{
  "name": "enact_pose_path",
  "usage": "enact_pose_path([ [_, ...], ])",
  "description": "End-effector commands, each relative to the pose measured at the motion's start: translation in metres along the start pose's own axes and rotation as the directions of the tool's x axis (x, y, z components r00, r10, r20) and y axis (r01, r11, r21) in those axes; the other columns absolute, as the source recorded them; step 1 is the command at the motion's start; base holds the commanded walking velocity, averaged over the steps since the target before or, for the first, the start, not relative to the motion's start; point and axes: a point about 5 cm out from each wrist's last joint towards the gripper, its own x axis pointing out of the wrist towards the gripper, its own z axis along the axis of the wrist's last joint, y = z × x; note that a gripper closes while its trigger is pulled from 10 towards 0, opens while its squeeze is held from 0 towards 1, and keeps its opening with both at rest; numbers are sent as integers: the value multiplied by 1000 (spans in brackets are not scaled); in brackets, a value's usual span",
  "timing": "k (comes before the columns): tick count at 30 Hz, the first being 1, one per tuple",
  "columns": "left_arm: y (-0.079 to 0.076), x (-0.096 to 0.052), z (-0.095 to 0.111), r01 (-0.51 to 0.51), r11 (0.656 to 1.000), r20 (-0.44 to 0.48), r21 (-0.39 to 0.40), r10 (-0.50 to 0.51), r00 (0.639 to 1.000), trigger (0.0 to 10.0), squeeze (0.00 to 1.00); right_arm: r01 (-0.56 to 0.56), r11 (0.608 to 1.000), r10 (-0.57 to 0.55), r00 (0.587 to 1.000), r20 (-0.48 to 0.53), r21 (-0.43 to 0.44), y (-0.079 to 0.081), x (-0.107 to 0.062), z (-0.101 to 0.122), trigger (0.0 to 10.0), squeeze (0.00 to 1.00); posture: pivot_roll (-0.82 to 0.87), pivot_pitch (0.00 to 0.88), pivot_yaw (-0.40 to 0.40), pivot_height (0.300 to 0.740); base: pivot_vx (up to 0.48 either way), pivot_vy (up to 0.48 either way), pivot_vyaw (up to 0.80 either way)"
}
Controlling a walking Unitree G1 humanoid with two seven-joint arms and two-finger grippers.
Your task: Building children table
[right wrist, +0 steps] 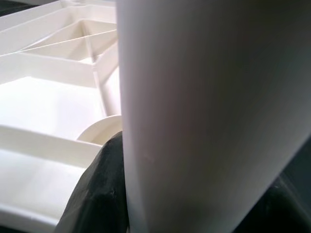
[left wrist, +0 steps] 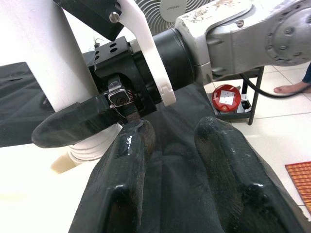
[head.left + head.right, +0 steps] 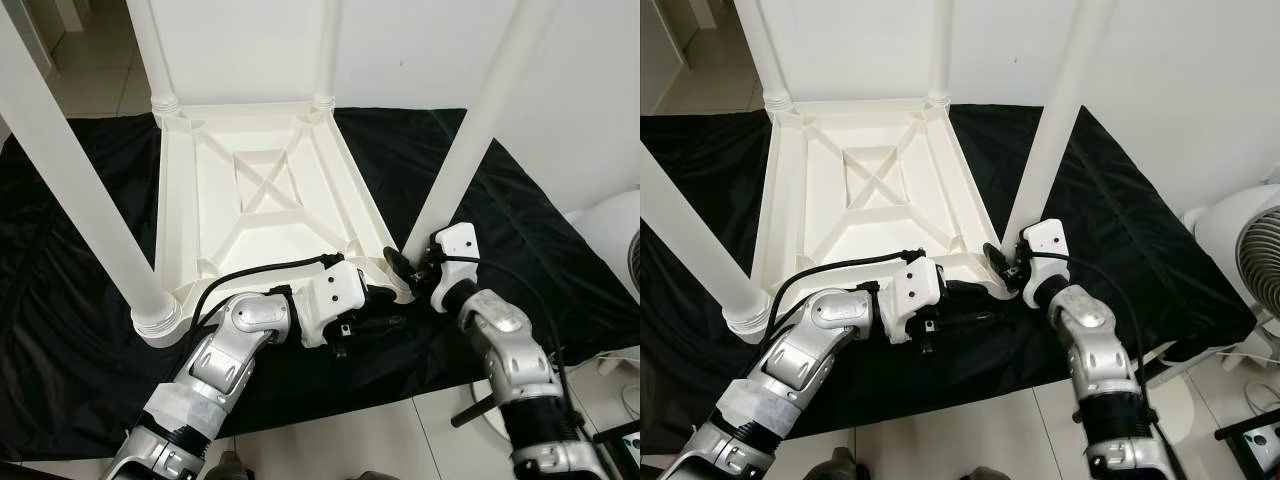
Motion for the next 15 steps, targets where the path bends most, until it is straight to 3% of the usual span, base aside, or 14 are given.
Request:
enact_pose_path([
  [1,4,0,-2,-72,997,-12,16,72,997,10000,0,41,999,-40,997,-70,-1,0,-5,-13,10000,0,30,0,-45,740,0,0,0],
  [4,11,-1,-6,-134,990,-35,30,135,990,10000,0,145,988,-142,988,-52,51,9,-7,-10,10000,0,28,0,-41,740,0,0,0],
  [6,20,-4,-14,-215,974,-83,69,221,972,10000,0,265,959,-263,964,-34,99,13,-10,-6,10000,0,29,0,-41,740,0,0,0],
  [13,24,-7,-22,-246,968,-119,54,251,961,10000,0,366,920,-365,930,-34,140,18,-14,-6,10000,0,28,0,-40,740,0,0,0],
  [15,25,-10,-26,-262,964,-135,49,266,954,10000,0,468,868,-467,883,-48,164,21,-19,-8,10000,0,27,0,-43,740,0,0,0],
])
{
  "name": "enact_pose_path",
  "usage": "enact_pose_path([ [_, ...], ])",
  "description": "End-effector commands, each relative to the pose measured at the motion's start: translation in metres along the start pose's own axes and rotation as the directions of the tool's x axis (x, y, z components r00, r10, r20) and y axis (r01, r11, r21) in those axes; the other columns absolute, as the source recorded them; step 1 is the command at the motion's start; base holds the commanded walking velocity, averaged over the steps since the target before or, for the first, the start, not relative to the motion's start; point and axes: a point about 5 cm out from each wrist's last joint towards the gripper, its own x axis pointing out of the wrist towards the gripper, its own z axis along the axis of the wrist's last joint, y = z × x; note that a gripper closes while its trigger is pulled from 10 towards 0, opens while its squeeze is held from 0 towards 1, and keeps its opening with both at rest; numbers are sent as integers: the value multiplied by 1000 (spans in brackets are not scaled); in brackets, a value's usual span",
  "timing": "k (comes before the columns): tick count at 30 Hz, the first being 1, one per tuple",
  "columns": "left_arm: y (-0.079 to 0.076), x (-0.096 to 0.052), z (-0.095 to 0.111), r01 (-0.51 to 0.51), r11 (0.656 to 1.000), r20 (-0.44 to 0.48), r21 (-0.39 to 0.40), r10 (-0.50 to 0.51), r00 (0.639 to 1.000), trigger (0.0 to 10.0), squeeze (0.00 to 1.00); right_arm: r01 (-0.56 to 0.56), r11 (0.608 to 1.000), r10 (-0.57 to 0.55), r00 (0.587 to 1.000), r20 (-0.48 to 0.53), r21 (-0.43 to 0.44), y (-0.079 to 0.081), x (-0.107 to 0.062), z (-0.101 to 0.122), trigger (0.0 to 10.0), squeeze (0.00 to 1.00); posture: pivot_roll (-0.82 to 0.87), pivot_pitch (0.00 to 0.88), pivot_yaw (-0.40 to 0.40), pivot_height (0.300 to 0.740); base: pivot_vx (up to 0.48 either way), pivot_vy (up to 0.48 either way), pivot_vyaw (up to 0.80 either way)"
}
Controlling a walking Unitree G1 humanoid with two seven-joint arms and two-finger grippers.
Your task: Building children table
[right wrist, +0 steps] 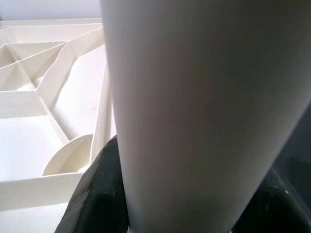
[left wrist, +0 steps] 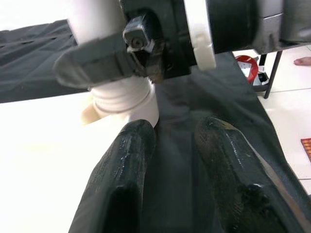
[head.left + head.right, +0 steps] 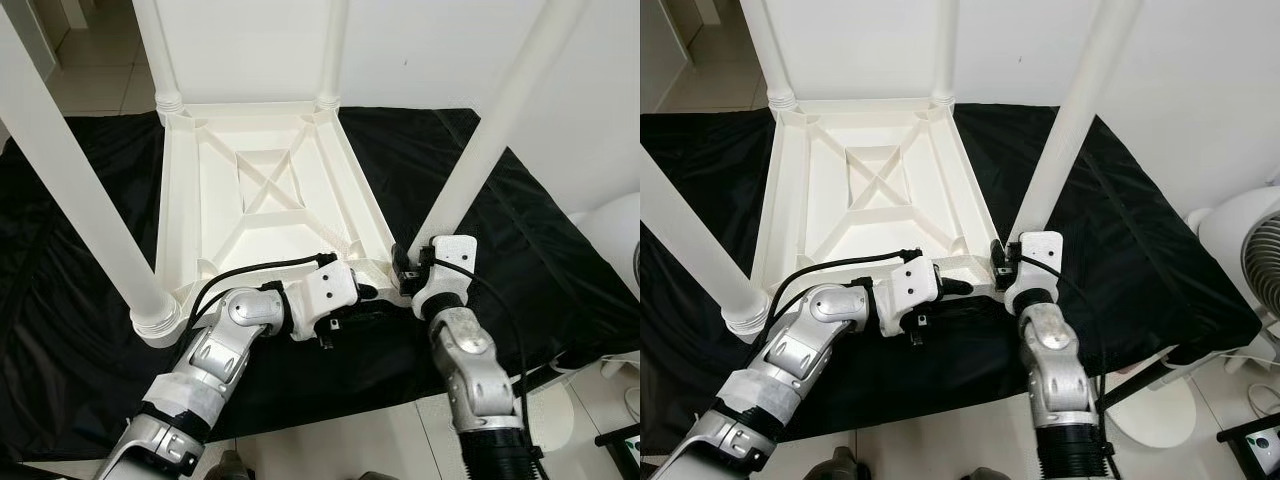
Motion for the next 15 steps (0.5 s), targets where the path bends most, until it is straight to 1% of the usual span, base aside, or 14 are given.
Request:
enact_pose_path([
  [1,12,-2,-4,-234,972,-16,-6,234,972,10000,0,91,996,-91,995,-36,2,-10,-5,-8,10000,0,27,0,-43,740,0,0,0],
  [2,12,-3,-5,-242,970,-21,-7,242,970,10000,0,125,992,-124,991,-44,14,-8,-8,-10,10000,0,27,0,-43,740,0,0,0],
  [3,13,-4,-7,-259,966,-33,-6,259,965,10000,0,177,984,-177,984,-27,14,-8,-11,-8,10000,0,28,0,-45,740,0,0,0],
  [5,13,-4,-7,-259,966,-33,-6,259,965,10000,0,177,984,-177,984,-27,14,-8,-11,-8,10000,0,28,0,-45,740,0,0,0],
  [6,14,-5,-7,-268,963,-32,-10,268,963,10000,0,200,979,-199,980,-29,33,-6,-13,-8,10000,0,26,0,-46,740,0,0,0],
  [7,17,-6,-6,-287,958,-23,-19,286,958,10000,0,202,979,-200,979,-34,40,-4,-14,-9,10000,0,26,0,-47,740,0,0,0],
  [9,17,-6,-6,-287,958,-23,-19,286,958,10000,0,202,979,-200,979,-34,40,-4,-14,-9,10000,0,26,0,-47,740,0,0,0],
  [15,22,-9,0,-316,948,19,-39,317,948,10000,0,195,980,-194,980,-34,43,-3,-16,-7,10000,0,22,0,-51,740,0,0,0],
])
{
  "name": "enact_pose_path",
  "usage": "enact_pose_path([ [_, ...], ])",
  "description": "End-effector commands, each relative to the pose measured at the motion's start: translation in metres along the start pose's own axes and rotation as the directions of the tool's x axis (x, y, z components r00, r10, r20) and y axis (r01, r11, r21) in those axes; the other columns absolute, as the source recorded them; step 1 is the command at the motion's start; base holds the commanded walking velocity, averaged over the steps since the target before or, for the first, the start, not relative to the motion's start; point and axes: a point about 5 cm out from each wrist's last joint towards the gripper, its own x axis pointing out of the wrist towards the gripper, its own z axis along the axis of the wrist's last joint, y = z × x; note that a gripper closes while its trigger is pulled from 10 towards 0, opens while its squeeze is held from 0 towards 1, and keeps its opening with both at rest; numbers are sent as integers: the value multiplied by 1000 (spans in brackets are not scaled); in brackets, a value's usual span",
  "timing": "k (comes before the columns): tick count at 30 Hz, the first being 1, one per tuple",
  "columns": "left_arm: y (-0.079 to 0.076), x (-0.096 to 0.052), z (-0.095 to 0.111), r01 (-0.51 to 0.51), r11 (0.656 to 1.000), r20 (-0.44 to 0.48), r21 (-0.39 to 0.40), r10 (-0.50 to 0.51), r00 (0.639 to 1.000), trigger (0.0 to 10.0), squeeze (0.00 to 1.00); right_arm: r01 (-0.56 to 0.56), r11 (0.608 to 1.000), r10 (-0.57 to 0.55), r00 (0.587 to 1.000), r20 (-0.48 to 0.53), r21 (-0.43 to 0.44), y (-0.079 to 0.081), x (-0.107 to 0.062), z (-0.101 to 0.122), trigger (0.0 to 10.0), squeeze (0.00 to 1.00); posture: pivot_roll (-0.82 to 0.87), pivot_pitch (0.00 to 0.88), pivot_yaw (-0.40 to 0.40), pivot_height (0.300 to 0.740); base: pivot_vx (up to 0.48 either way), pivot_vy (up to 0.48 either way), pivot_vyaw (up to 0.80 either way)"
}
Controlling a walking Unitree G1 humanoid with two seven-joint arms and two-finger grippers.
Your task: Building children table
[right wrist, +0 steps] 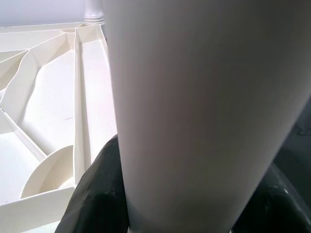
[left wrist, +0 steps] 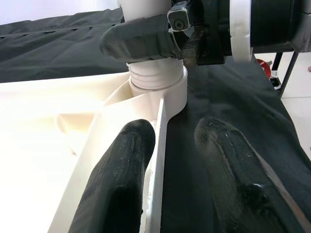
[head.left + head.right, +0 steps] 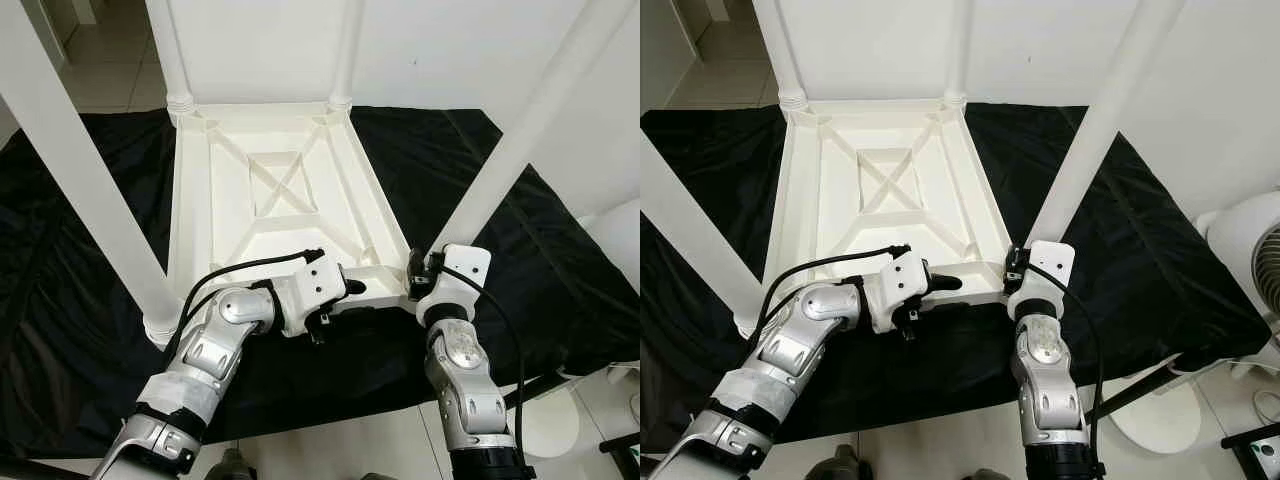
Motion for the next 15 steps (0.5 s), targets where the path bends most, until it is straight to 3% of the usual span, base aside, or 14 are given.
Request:
enact_pose_path([
  [1,15,-2,3,-270,963,21,-13,270,963,10000,0,52,998,-51,998,-44,34,-1,-6,-7,10000,0,22,0,-51,740,0,0,0],
  [2,15,-2,3,-270,963,21,-13,270,963,10000,0,52,998,-51,998,-44,34,-1,-6,-7,10000,0,22,0,-51,740,0,0,0],
  [3,17,-3,5,-276,961,35,-24,277,960,10000,0,44,999,-43,998,-45,32,-1,-7,-7,10000,1000,19,0,-51,740,0,0,0],
  [8,19,-6,7,-282,959,51,-37,284,958,10000,0,-27,999,28,999,-30,34,-3,-8,-8,10000,1000,22,0,-54,740,0,0,0],
  [9,18,-8,9,-275,961,59,-40,277,959,10000,0,-100,995,101,995,-27,8,-9,-8,-7,10000,0,25,0,-57,740,0,0,0],
  [10,18,-9,10,-270,962,64,-38,272,960,10000,0,-161,987,160,986,-47,-8,-17,-8,-9,10000,0,23,0,-56,740,0,0,0],
  [13,18,-10,11,-268,963,67,-36,270,961,10000,0,-196,980,195,979,-64,-17,-22,-8,-10,10000,0,23,0,-56,740,0,0,0],
  [14,14,-11,11,-235,971,72,-34,237,969,10000,0,-300,951,293,952,-85,-78,-36,-8,-12,10000,0,22,0,-54,740,0,0,0],
  [15,14,-11,11,-235,971,72,-34,237,969,10000,0,-300,951,293,952,-85,-78,-36,-8,-12,10000,0,22,0,-54,740,0,0,0],
])
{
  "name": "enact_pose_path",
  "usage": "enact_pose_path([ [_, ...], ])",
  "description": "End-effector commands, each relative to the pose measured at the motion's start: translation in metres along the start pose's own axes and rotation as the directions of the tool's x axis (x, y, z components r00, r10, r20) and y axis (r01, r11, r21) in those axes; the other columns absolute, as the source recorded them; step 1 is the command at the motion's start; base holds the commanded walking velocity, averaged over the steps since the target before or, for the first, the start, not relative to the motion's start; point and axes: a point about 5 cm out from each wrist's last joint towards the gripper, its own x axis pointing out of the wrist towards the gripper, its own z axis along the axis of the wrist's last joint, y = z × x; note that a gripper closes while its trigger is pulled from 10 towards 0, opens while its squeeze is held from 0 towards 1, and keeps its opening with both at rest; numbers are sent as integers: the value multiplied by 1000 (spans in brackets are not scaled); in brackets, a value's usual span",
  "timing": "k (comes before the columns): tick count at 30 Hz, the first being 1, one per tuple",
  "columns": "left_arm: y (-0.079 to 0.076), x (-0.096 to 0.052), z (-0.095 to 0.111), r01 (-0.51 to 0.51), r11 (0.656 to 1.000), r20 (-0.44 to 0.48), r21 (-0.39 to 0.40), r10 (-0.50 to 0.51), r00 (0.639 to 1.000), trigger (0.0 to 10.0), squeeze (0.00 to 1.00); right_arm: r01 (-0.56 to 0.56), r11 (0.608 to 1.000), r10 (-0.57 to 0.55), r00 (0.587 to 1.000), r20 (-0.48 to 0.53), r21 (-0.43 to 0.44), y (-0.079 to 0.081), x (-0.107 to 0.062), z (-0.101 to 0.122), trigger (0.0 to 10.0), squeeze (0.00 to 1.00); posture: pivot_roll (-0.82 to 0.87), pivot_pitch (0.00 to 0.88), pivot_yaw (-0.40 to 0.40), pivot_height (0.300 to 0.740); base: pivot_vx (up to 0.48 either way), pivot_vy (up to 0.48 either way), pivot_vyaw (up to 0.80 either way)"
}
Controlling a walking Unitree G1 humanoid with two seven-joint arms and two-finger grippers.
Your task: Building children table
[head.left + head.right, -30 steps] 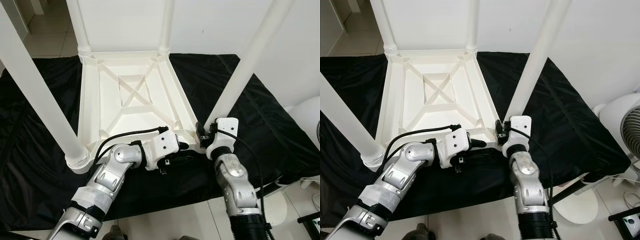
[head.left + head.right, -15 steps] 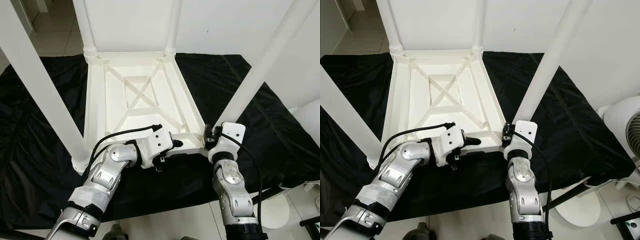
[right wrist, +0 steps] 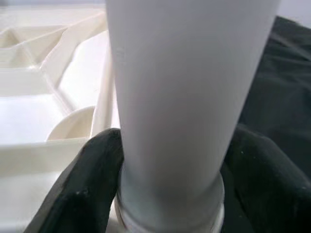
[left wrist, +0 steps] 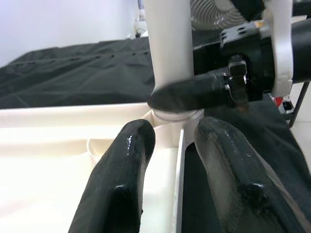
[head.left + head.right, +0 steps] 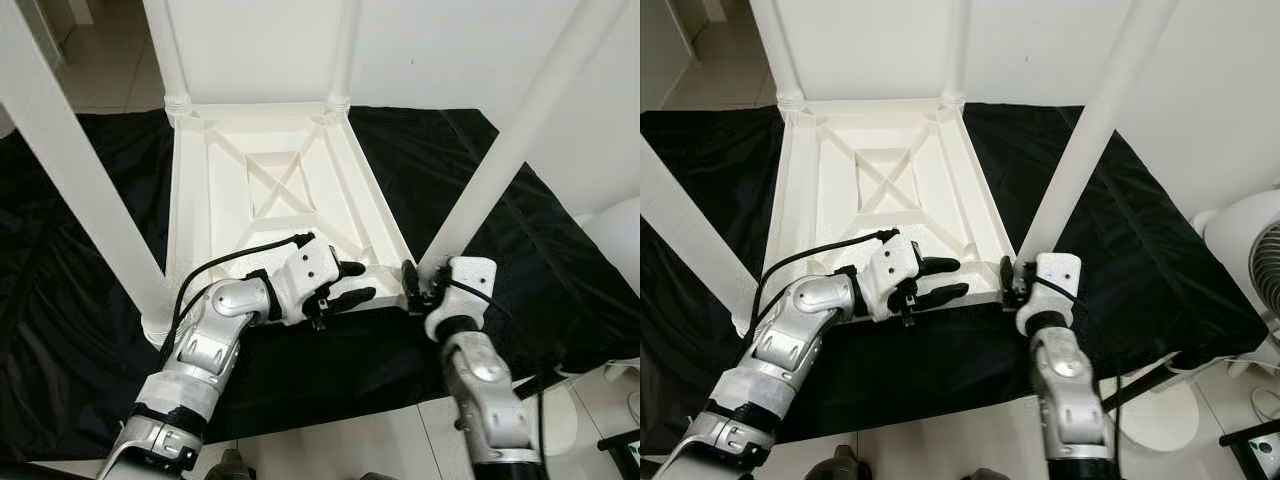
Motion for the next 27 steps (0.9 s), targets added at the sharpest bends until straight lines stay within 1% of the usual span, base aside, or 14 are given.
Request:
enact_pose_path([
  [1,2,-2,-3,-140,990,-9,-21,140,990,10000,0,-83,996,82,996,-21,-28,-13,-4,-4,10000,0,19,0,-51,740,0,0,0],
  [3,-1,-3,-3,-111,993,-6,-28,111,994,10000,0,-158,986,157,987,-15,-54,-17,-4,-1,10000,0,19,0,-51,740,0,0,0],
  [4,-2,-4,-3,-105,994,-5,-31,104,995,10000,0,-170,984,170,985,-13,-55,-18,-3,0,10000,0,19,0,-51,740,0,0,0],
  [6,-6,-3,-1,-75,996,2,-40,75,997,10000,0,-223,968,222,975,-23,-113,-23,3,4,10000,0,16,2,-46,740,0,0,0],
  [8,-10,-3,-1,-43,999,2,-29,43,999,10000,0,-266,954,265,964,-29,-141,-26,9,7,10000,0,16,2,-44,740,0,0,0],
  [9,-12,-3,-1,-37,999,-2,-25,36,999,10000,0,-278,949,277,960,-29,-149,-27,13,9,10000,0,18,3,-44,740,0,0,0],
  [10,-12,-3,-1,-37,999,-2,-25,36,999,10000,0,-278,949,277,960,-29,-149,-27,13,9,10000,0,18,3,-44,740,0,0,0],
  [12,-14,-3,-2,-31,999,-8,-18,31,999,10000,0,-309,936,311,950,-18,-167,-28,23,15,10000,0,27,1,-44,740,0,0,0],
  [13,-14,-3,-2,-31,999,-8,-18,31,999,10000,0,-309,936,311,950,-18,-167,-28,23,15,10000,0,27,1,-44,740,0,0,0],
  [17,-13,-4,-4,-46,999,-16,-2,46,999,10000,0,-352,919,353,935,-28,-175,-26,33,16,10000,0,40,0,-47,740,0,0,0],
  [18,-13,-5,-5,-52,999,-20,-2,52,998,10000,0,-366,915,366,930,-34,-171,-24,35,16,3725,0,45,0,-48,740,0,0,0],
  [19,-13,-5,-5,-52,999,-20,-2,52,998,10000,0,-366,915,366,930,-34,-171,-24,35,16,3725,0,45,0,-48,740,0,0,0],
  [20,-14,-5,-5,-58,998,-25,0,58,998,10000,0,-388,906,387,921,-41,-167,-22,36,14,0,0,48,0,-47,740,0,0,0],
  [27,-18,-6,-10,-79,997,-60,-12,78,995,10000,0,-427,896,422,904,-69,-124,-18,34,4,0,0,49,2,-47,740,0,0,0],
])
